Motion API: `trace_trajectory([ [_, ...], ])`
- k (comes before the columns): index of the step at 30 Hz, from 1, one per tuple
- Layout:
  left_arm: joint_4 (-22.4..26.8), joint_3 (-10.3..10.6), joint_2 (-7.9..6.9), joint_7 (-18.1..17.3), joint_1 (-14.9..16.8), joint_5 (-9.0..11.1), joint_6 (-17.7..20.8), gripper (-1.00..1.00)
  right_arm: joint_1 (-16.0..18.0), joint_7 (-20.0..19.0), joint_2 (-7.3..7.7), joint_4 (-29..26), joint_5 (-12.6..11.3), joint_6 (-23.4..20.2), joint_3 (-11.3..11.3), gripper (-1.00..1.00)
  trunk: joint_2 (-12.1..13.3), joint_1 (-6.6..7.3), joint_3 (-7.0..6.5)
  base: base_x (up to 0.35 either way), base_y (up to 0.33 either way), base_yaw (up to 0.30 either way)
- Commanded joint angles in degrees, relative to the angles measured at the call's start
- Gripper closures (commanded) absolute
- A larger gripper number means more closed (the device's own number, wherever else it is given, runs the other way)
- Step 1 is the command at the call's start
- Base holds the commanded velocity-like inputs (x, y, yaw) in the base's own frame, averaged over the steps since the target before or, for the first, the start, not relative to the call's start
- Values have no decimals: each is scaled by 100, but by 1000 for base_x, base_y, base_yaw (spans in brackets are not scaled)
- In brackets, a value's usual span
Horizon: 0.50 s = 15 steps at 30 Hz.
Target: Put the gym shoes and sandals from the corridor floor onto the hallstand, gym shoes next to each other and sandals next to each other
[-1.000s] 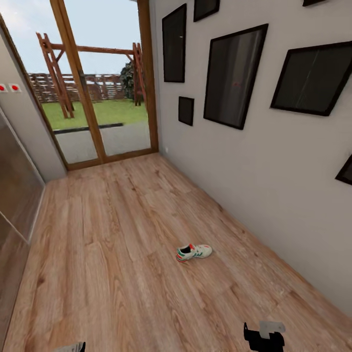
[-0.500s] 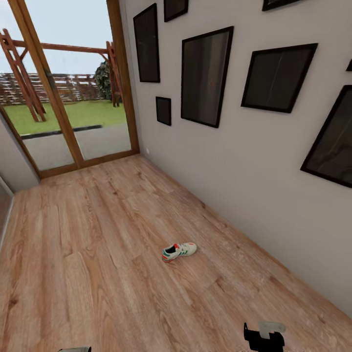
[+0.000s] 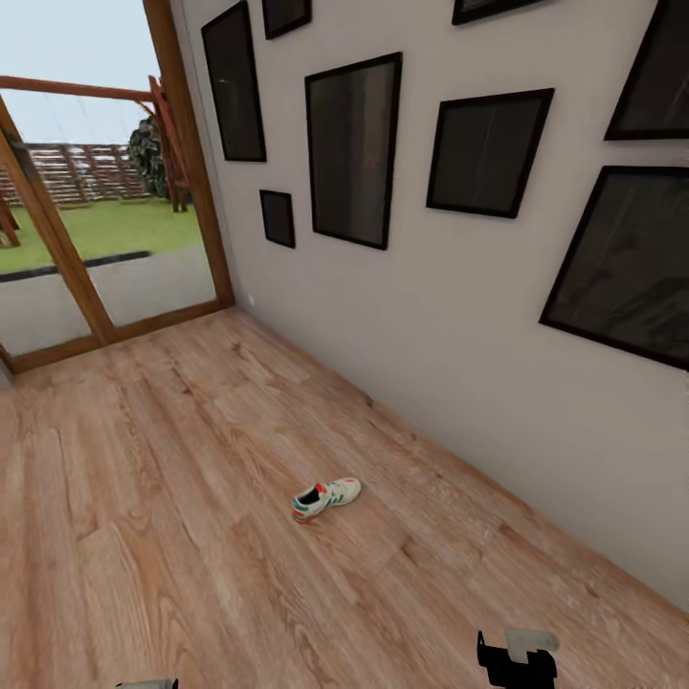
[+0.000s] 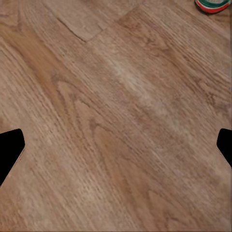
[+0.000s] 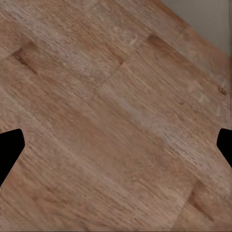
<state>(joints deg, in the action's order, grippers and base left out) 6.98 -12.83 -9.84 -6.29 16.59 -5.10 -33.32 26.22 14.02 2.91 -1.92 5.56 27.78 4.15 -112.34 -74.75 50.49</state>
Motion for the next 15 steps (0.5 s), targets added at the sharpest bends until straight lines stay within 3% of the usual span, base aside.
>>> trace_trajectory([
  [1, -3, -51, 0, -21, 2, -52, -16, -100, 5, 21, -1, 8, 59, 16, 42, -100, -2, -1, 5, 175, 227, -264],
  [15, -14, -60, 0, -21, 2, -52, -16, -100, 5, 14, 7, 7, 48, 16, 50, -100, -2, -1, 5, 186, 246, -264],
])
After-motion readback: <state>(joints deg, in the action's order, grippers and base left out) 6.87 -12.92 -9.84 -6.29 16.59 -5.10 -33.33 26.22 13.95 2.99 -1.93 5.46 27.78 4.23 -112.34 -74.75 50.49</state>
